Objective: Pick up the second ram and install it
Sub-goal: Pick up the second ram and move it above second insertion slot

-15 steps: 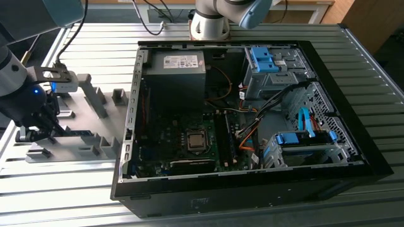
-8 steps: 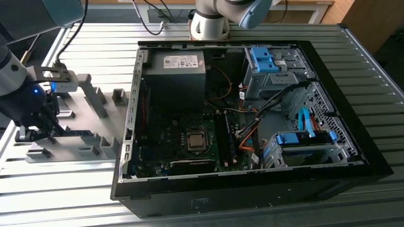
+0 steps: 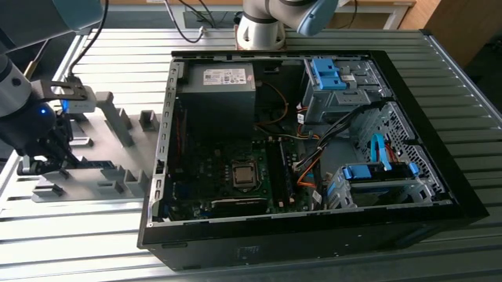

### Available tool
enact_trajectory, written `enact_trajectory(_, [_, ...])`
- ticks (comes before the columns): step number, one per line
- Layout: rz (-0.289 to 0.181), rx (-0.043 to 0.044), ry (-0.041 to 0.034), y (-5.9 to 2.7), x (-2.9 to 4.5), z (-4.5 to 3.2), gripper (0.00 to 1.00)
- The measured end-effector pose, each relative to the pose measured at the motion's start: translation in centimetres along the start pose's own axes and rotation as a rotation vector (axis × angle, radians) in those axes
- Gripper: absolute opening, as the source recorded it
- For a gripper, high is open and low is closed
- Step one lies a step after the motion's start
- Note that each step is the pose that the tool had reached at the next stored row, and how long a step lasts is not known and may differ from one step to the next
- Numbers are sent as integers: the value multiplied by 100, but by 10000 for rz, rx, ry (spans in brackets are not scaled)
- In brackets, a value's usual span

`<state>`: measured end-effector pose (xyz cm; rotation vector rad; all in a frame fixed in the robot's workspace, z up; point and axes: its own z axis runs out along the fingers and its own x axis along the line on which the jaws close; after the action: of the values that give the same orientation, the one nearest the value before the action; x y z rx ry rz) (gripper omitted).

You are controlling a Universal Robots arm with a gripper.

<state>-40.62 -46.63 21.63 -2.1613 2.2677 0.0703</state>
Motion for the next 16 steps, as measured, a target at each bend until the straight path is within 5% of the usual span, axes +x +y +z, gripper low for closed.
enact_trajectory(16, [0,0,0,2,-3,-79,14])
